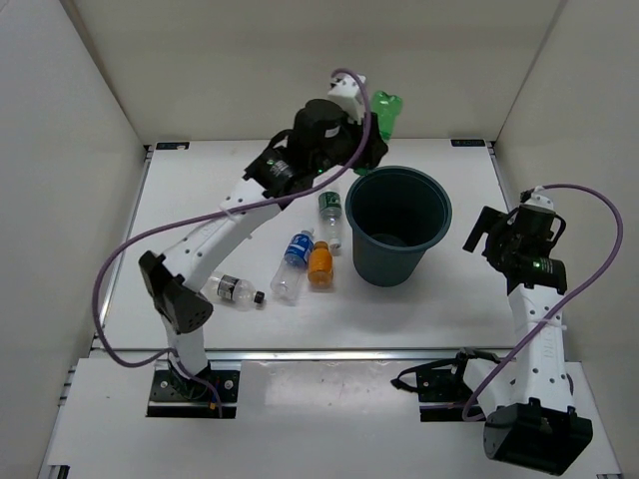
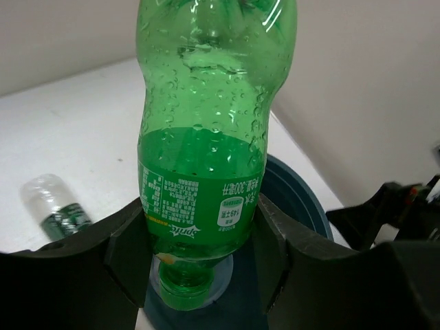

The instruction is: Put the plastic bottles in the bin

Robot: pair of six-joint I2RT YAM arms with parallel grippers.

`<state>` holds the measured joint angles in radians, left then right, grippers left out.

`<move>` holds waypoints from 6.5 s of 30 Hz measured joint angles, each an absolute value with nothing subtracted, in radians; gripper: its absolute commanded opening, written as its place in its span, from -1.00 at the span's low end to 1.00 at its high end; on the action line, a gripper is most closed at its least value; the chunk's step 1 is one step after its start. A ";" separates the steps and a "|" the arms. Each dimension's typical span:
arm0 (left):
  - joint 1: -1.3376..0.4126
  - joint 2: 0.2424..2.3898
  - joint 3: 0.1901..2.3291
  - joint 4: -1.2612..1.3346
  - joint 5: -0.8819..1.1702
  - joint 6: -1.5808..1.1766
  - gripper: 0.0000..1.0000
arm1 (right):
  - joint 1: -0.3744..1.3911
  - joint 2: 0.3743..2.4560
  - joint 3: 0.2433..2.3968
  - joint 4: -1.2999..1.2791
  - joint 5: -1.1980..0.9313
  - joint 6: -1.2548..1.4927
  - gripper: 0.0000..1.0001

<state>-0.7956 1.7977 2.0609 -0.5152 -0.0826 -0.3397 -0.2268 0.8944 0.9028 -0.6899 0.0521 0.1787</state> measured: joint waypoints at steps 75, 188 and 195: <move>-0.224 0.767 0.944 -1.118 -0.408 -0.580 0.97 | 0.967 2.229 1.914 -0.875 0.236 0.724 0.95; -0.830 2.112 2.230 -0.601 -0.033 -0.484 0.85 | -0.341 0.818 0.678 -0.690 0.240 0.362 0.98; -0.844 2.032 2.186 -0.617 -0.035 -0.434 0.97 | -0.342 0.813 0.696 -0.710 0.246 0.358 0.98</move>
